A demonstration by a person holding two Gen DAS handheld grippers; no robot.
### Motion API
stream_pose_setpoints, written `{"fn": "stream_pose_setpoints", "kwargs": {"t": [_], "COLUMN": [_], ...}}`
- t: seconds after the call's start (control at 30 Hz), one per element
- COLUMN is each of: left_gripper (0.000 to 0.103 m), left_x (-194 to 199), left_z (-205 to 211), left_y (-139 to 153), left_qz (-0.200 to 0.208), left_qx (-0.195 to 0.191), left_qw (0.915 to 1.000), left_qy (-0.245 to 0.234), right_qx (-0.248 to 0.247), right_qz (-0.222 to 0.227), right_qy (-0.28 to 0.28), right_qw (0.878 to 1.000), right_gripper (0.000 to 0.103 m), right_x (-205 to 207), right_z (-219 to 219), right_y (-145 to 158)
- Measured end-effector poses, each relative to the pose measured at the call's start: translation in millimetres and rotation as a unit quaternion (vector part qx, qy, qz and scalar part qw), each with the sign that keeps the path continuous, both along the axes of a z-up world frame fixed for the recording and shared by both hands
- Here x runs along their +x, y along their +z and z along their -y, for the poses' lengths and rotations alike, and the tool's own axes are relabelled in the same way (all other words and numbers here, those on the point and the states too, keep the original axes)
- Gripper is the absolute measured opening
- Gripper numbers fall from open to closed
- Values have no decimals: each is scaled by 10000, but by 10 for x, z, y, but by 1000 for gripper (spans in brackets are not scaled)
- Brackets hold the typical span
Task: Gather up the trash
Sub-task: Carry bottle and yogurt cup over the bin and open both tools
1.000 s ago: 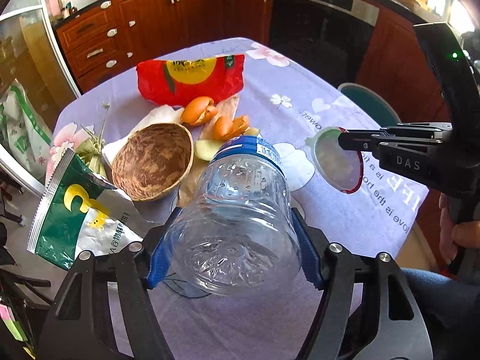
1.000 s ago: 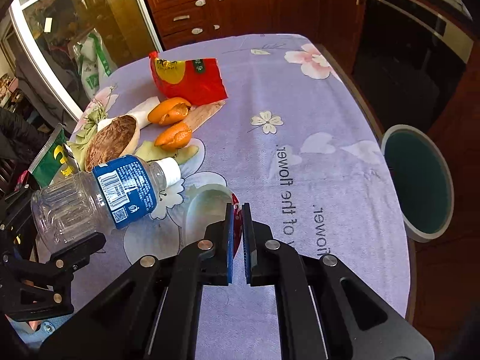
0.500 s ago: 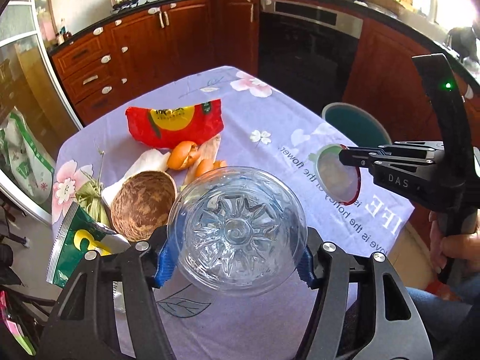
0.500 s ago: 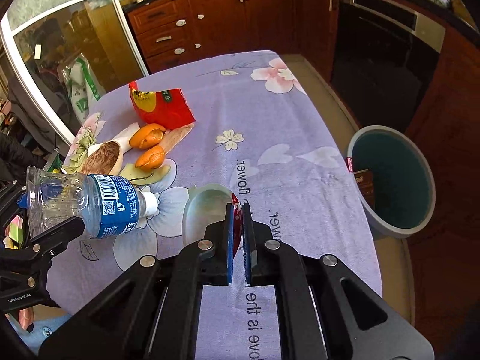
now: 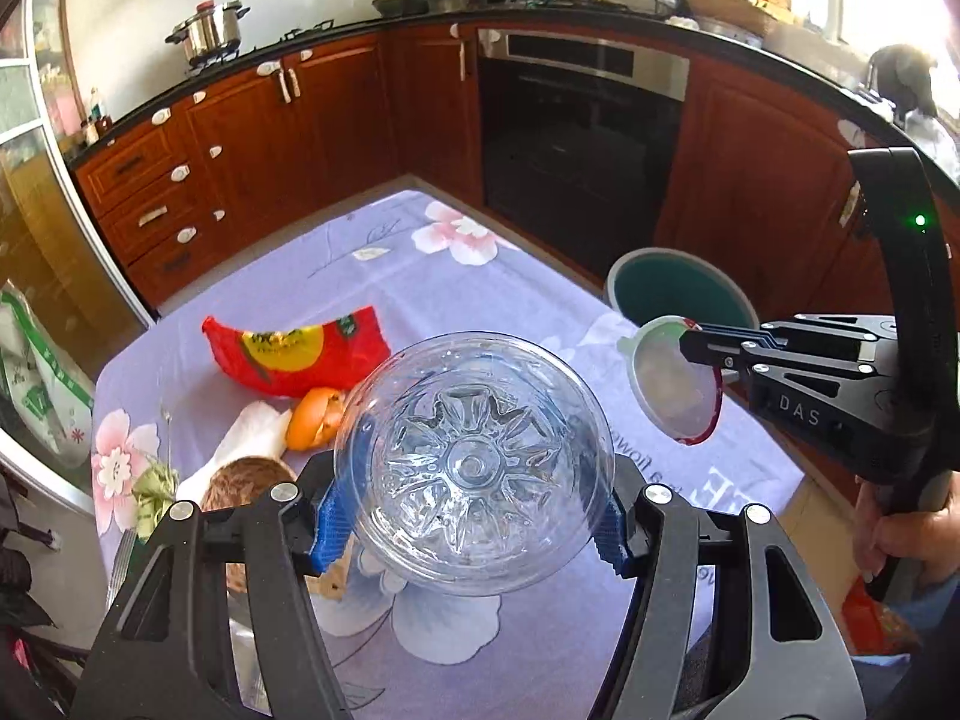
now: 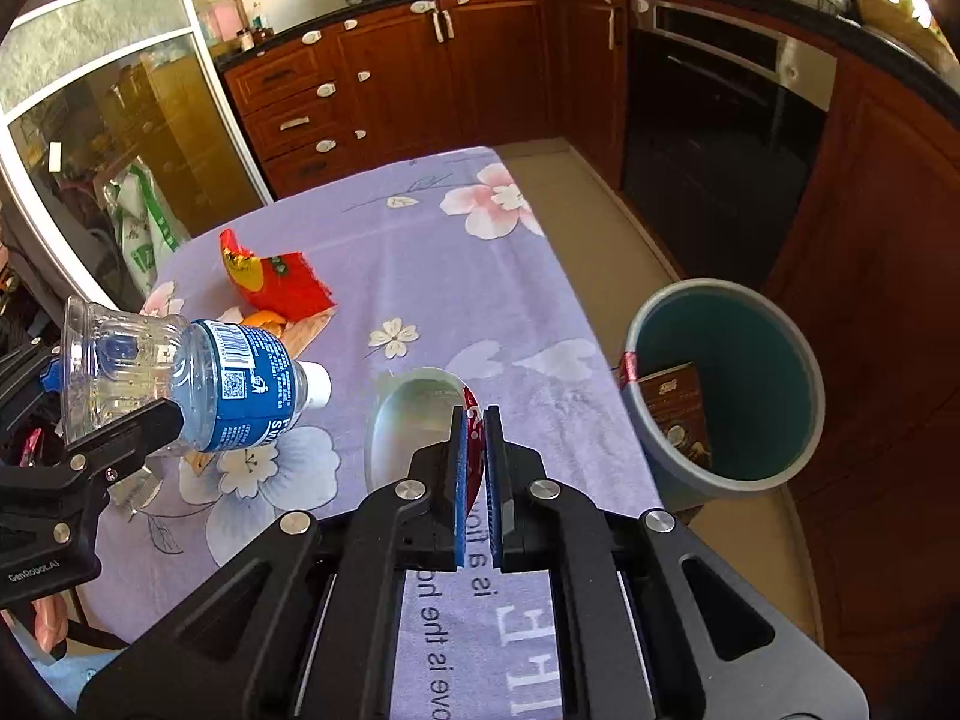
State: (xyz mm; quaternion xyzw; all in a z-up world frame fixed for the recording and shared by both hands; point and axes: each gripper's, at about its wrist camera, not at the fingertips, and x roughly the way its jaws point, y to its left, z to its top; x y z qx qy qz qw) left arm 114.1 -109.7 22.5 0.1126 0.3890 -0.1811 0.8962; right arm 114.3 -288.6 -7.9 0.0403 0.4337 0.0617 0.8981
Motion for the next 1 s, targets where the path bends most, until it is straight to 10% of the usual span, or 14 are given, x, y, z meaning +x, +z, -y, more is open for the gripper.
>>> {"fn": "stream_pose_setpoints", "kwargs": {"t": [0.43, 1.0], "left_gripper": [64, 64], "left_x": [575, 1192], "left_z": [1292, 2610], "left_y": [227, -875], "left_qz": [-136, -1248], "left_qx": [-415, 145], "left_qw": [9928, 9758], "left_qy": [-1116, -1787], "right_qx": [-90, 9], "right_qz": [235, -975], "right_qy": [-1215, -2010], "right_qw": [9923, 9747], "right_gripper": [5, 6], "right_x": [196, 611], "right_z": [1286, 2334], "right_y": [150, -823]}}
